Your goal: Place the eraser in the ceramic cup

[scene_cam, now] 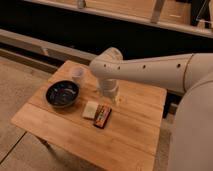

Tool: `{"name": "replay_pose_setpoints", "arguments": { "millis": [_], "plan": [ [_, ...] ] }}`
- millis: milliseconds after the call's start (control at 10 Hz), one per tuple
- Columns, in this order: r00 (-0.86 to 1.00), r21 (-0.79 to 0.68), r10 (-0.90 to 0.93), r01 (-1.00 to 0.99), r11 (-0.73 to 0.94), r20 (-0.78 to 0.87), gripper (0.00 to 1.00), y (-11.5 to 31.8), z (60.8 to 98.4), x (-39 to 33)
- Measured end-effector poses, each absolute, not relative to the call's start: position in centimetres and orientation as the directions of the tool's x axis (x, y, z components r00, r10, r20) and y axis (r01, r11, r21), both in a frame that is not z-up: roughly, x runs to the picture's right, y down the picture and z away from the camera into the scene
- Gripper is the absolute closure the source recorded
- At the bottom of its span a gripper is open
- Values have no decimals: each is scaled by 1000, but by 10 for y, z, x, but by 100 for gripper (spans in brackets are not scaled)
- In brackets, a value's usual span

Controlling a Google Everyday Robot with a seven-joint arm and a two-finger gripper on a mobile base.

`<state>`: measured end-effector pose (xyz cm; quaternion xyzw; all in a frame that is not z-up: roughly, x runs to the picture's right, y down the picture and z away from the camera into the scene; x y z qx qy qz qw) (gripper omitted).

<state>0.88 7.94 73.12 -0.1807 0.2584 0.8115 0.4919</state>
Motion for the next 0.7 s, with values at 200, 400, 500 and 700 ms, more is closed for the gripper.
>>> {"name": "replay_pose_setpoints", "arguments": {
  "millis": [200,400,500,700],
  "plan": [
    [-442,198,663,-889,-412,-604,35,112,745,2],
    [-412,189,655,-903,-385,-633,35,133,750,1],
    [-397,189,655,-911,-367,-642,35,140,753,3],
    [-376,187,659,-921,-340,-651,35,144,757,2]
  ]
}}
